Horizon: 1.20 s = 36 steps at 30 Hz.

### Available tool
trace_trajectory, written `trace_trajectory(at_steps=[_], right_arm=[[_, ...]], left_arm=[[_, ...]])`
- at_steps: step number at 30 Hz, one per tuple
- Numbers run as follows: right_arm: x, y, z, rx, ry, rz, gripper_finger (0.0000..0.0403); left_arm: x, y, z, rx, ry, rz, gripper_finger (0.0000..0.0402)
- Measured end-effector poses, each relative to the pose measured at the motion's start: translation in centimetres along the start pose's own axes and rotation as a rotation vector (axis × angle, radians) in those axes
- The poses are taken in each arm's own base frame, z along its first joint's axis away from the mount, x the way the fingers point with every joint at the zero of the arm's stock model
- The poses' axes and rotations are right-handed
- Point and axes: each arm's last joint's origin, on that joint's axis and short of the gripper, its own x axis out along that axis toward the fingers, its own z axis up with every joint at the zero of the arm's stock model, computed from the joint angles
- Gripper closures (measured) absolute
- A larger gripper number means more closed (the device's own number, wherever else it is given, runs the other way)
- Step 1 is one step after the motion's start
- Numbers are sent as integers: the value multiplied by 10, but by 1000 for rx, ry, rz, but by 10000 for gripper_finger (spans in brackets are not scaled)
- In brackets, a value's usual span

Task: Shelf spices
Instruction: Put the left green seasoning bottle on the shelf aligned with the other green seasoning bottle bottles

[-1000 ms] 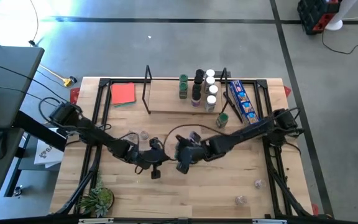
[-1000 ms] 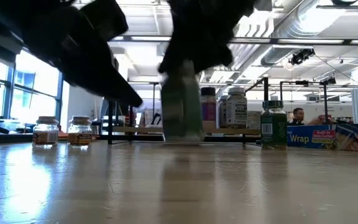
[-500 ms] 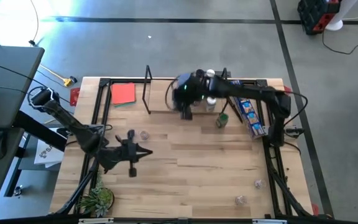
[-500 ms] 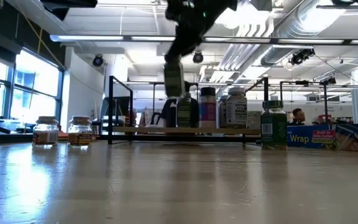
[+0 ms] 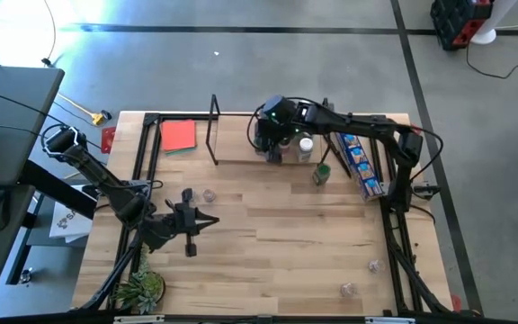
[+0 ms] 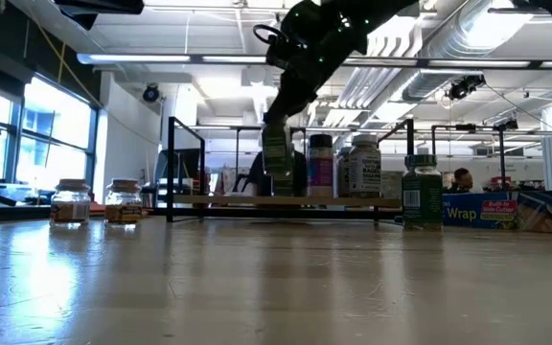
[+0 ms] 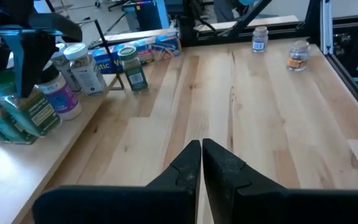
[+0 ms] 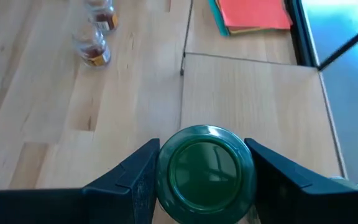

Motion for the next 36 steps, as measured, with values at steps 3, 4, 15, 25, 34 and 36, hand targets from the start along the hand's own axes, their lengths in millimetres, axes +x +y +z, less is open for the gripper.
trace_trajectory(at_steps=[3,4,15,25,34,36], right_arm=[[9,2,-7,-1,-26,10,213],[11,2,-10,-2,-19,10,213],[15,1,-17,10,27,-66,195],[14,0,-17,-4,37,-92,166],[7,6,1,-140,64,-210,164],[4,8,7,-160,58,-237,163]], left_arm=[[0,0,0,1,1,0,387],[0,0,0,1,2,0,387],[0,0,-1,-8,5,-8,387],[0,-1,-1,-6,12,-21,387],[0,0,-1,-5,12,-21,387],[0,0,-1,-5,12,-21,387]])
